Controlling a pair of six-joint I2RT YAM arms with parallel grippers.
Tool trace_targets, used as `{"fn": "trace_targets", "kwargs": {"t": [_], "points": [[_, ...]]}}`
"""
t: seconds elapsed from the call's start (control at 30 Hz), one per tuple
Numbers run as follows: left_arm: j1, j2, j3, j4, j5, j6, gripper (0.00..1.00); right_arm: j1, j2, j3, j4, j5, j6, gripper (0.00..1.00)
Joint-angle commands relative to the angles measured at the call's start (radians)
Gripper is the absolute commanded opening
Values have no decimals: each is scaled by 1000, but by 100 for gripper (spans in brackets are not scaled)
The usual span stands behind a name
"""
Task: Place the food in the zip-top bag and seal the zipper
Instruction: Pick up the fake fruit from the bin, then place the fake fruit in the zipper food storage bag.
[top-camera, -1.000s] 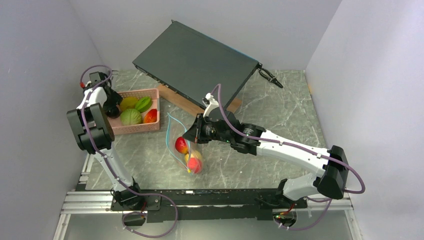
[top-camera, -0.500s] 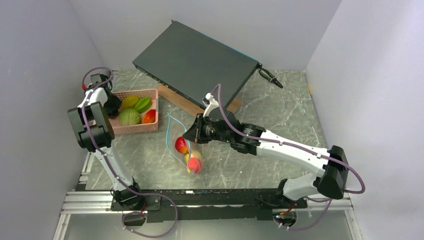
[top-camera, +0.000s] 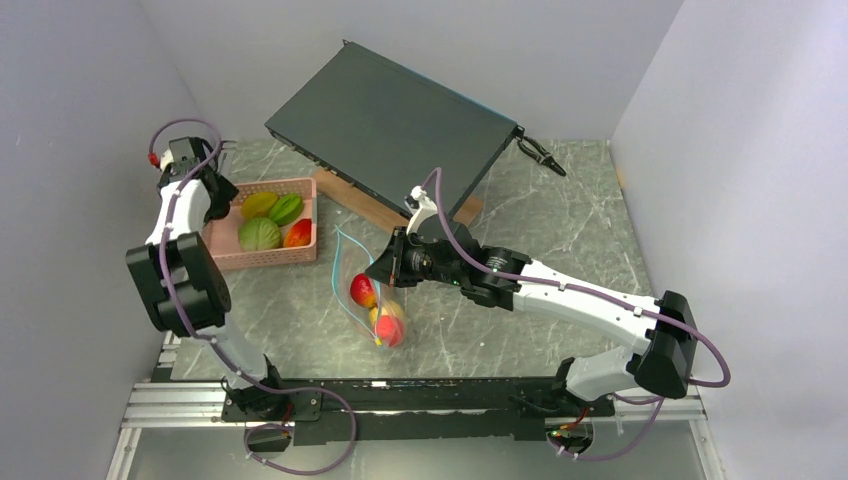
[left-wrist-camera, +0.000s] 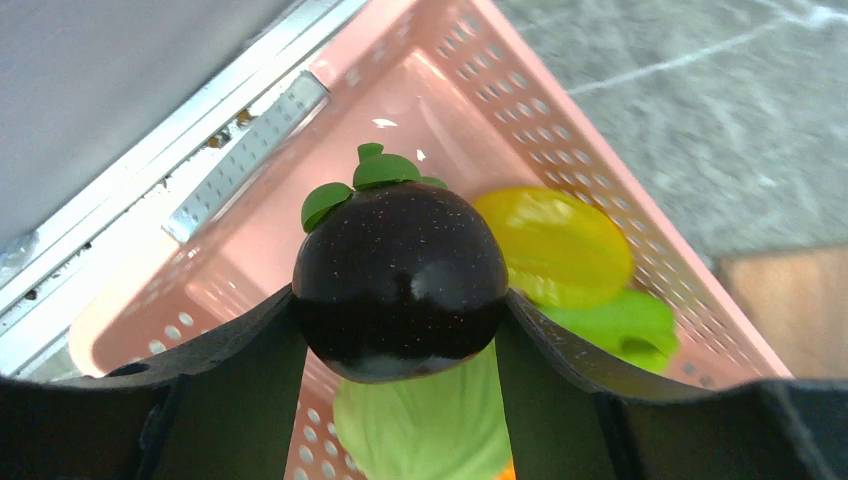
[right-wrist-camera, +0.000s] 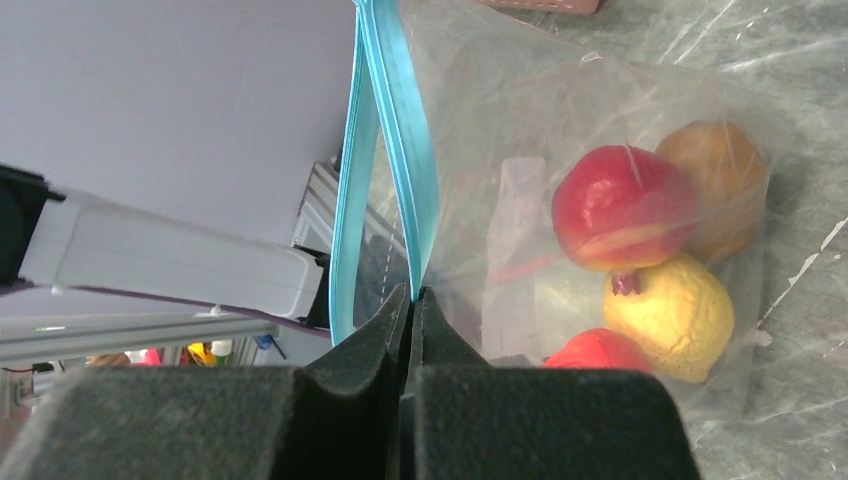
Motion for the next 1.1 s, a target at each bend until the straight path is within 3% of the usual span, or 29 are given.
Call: {"fn": "trace_targets", "kwargs": {"t": [0.0, 0.03, 0.27, 0.47, 0.63, 0.87, 1.07], "points": [[-29, -144, -49, 18, 46, -12, 38, 0, -41, 20, 49, -8, -19, 0], [-34, -170, -60, 10, 71, -20, 33, -1, -43, 19, 47, -7, -20, 0], [-128, -385, -204, 7, 207, -31, 26, -2, -41, 23, 41, -19, -25, 0], [-198, -665, -352, -2, 365, -4, 12, -3, -40, 13, 48, -32, -28, 0], [-242, -937, -473, 67, 642, -11, 1, -4, -42, 1, 69, -39, -25, 0], [-325, -1123, -604, 242, 1010, -68, 0, -4, -43, -8, 84, -49, -18, 0], [-481, -1234, -674, 324, 1042, -88, 0, -4, -56, -15, 85, -36, -19, 0]]}}
